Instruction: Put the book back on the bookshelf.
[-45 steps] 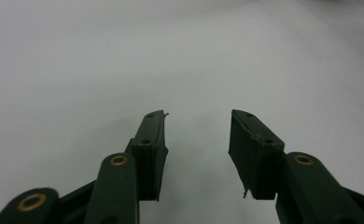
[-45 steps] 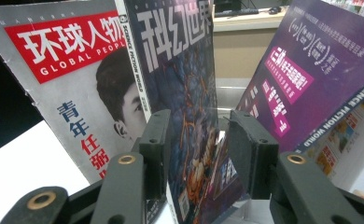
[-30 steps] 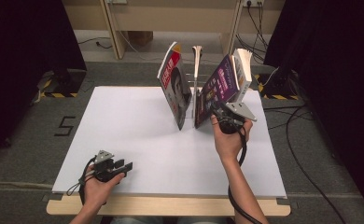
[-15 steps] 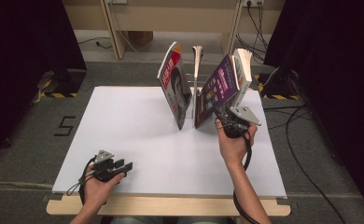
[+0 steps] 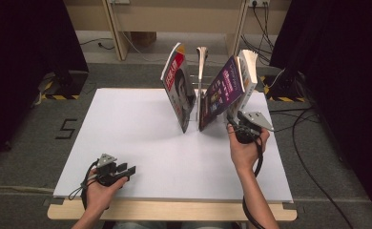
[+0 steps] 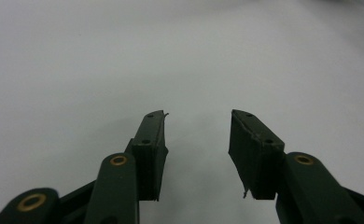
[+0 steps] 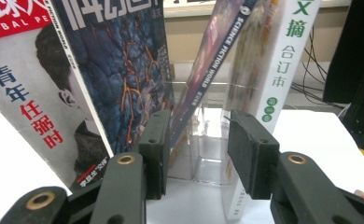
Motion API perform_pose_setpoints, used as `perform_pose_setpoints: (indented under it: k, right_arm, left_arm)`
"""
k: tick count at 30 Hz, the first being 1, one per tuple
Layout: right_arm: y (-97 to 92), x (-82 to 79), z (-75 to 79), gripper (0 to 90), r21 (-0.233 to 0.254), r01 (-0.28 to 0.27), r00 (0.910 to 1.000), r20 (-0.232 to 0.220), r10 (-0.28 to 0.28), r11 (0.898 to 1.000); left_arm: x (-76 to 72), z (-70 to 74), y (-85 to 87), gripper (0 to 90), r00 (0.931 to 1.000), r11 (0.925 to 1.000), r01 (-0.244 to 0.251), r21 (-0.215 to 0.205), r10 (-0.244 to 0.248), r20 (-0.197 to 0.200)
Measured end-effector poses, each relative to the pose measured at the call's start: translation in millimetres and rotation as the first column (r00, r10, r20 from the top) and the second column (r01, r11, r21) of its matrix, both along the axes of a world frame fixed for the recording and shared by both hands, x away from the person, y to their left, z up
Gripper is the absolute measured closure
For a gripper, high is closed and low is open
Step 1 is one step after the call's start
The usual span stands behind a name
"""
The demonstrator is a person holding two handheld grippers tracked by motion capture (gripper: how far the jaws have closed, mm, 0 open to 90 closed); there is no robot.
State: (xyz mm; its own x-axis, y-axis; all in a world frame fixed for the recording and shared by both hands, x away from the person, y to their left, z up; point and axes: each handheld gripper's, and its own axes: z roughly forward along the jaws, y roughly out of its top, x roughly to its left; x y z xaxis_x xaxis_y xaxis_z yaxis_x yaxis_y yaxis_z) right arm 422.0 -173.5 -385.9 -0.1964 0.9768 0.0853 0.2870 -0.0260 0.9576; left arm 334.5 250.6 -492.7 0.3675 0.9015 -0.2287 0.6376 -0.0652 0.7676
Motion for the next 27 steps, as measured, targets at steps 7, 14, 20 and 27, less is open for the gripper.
perform_pose_setpoints:
  k: [7,14,20,27]
  right_arm:
    - [-5.4,-2.6,-4.6,59.8,-0.007,0.008,0.9999,-0.009,-0.008,1.000]
    - [-8.4,-1.9,-2.4,60.9,0.000,0.015,0.9999,-0.004,-0.015,1.000]
    - [-9.5,8.4,12.1,63.0,0.016,0.031,0.9994,0.015,-0.031,0.999]
    - [-7.8,23.0,29.3,65.1,0.022,0.048,0.9983,0.032,-0.049,0.999]
  left_arm:
    - [0.2,-0.4,-0.2,55.3,1.0000,1.0000,0.002,0.002,-0.002,0.000]
    - [-0.1,-0.5,-0.8,55.3,1.0000,1.0000,-0.001,0.001,0.001,-0.001]
    - [0.2,-0.3,-0.2,55.3,1.0000,1.0000,-0.004,-0.003,0.004,0.001]
    - [0.0,0.2,1.2,55.3,1.0000,1.0000,-0.007,-0.005,0.007,0.002]
